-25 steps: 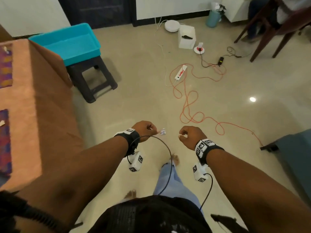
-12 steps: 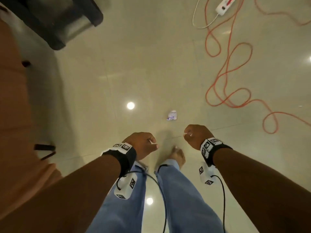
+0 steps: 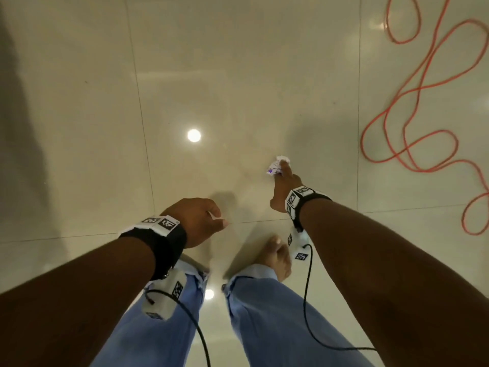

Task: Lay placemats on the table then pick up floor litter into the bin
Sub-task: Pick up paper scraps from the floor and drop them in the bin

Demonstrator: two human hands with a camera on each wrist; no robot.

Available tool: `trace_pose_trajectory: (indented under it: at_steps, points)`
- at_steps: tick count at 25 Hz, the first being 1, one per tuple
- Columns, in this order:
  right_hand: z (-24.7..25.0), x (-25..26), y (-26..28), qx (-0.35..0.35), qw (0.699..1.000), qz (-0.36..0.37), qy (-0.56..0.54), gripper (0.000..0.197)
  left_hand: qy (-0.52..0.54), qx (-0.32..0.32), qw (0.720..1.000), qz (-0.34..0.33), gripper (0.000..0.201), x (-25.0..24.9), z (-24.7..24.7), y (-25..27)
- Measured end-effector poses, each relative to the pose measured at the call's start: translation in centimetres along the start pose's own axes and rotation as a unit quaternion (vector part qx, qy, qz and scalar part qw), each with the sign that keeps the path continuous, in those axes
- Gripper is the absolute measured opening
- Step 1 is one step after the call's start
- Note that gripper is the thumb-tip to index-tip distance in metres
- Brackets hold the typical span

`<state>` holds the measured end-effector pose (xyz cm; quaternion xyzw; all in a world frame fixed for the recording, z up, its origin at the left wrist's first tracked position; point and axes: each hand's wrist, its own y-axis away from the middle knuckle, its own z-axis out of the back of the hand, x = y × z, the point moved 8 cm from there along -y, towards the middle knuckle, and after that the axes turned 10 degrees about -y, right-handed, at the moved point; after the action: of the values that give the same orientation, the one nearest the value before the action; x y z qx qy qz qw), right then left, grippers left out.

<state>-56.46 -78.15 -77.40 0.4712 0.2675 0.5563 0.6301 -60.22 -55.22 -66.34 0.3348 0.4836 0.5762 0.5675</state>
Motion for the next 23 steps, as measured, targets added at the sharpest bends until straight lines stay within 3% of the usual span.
trace_pose_trajectory:
  at_steps: [2,4,6,9,12,15,19,23]
  points:
    - [1.4,1.1,1.9,-0.011,0.998,0.043,-0.050,0.084,0.029,-0.004,1.000,0.009,0.039,0.3,0.8,1.2]
    - [3.7,2.7,6.9,-0.003,0.994,0.089,-0.064,0.076,0.076,-0.014,0.997,0.018,0.033,-0.3,2.9,4.7]
    - [7.7,4.8,13.3,-0.038,0.988,0.126,-0.084,0.055,0.155,-0.048,0.986,0.032,0.029,-1.0,5.9,9.5]
    - [14.9,9.5,25.7,-0.120,0.971,0.147,-0.147,0.005,0.233,-0.094,0.967,0.028,0.029,-2.6,10.4,20.4]
    - [20.5,15.9,37.4,-0.149,0.952,0.182,-0.194,0.026,0.254,-0.136,0.957,0.017,0.029,-3.0,14.1,32.1]
    - [23.8,24.4,48.6,-0.132,0.939,0.271,-0.169,0.028,0.275,-0.198,0.940,0.027,0.030,-0.7,16.0,44.3]
    - [21.7,36.4,62.0,-0.079,0.915,0.385,-0.091,0.037,0.359,-0.297,0.880,0.092,0.031,5.9,11.7,60.1]
    - [13.5,45.8,71.4,-0.025,0.885,0.464,0.030,0.030,0.367,-0.293,0.869,0.154,0.035,12.9,1.8,69.6]
